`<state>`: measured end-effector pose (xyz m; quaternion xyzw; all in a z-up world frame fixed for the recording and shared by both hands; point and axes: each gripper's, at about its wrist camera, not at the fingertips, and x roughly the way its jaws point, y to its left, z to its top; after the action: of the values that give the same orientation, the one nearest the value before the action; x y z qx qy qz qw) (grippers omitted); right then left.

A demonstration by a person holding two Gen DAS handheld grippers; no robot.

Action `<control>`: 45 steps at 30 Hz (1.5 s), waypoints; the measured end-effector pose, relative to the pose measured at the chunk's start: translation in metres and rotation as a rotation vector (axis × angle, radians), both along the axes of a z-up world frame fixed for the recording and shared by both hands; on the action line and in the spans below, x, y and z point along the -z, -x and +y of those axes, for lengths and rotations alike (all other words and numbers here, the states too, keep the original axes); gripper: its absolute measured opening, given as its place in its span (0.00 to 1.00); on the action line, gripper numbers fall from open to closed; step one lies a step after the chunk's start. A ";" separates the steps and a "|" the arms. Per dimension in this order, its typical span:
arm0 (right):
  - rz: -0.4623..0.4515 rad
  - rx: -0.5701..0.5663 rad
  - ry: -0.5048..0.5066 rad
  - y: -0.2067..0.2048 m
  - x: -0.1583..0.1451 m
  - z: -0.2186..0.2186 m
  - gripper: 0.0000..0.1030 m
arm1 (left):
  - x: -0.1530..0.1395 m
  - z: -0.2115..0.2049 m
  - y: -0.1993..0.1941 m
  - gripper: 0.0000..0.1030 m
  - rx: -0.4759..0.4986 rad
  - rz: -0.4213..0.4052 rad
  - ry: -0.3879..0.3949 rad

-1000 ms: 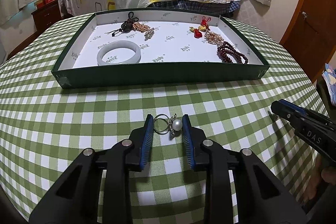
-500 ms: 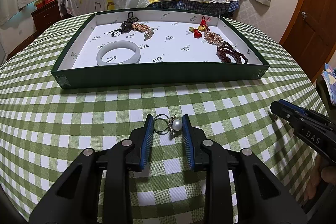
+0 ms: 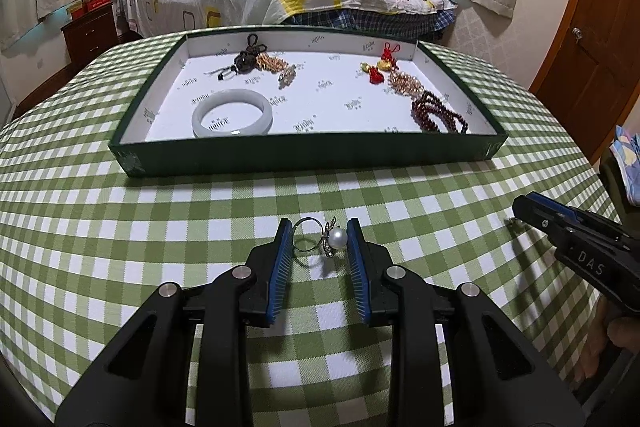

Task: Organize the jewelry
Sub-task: 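Lift the ring and brooch and hold them above the table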

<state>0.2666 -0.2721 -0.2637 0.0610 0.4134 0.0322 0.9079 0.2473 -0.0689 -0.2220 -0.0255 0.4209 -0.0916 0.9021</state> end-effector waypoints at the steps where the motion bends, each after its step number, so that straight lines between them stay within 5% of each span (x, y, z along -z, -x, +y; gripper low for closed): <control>1: -0.004 -0.003 0.002 0.000 -0.002 0.001 0.18 | -0.003 0.001 0.001 0.27 0.000 -0.008 0.002; 9: -0.036 -0.025 0.031 0.004 -0.015 0.012 0.17 | -0.017 0.015 0.007 0.27 -0.014 -0.039 0.015; 21: 0.044 0.014 -0.008 -0.003 0.009 0.002 0.18 | -0.010 0.023 0.008 0.27 -0.021 -0.029 0.026; 45: 0.041 -0.007 0.031 0.005 0.013 0.006 0.18 | -0.008 0.020 0.008 0.27 -0.015 -0.027 0.030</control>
<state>0.2614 -0.2657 -0.2767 0.0461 0.4327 0.0276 0.8999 0.2395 -0.0493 -0.2135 -0.0411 0.4072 -0.0917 0.9078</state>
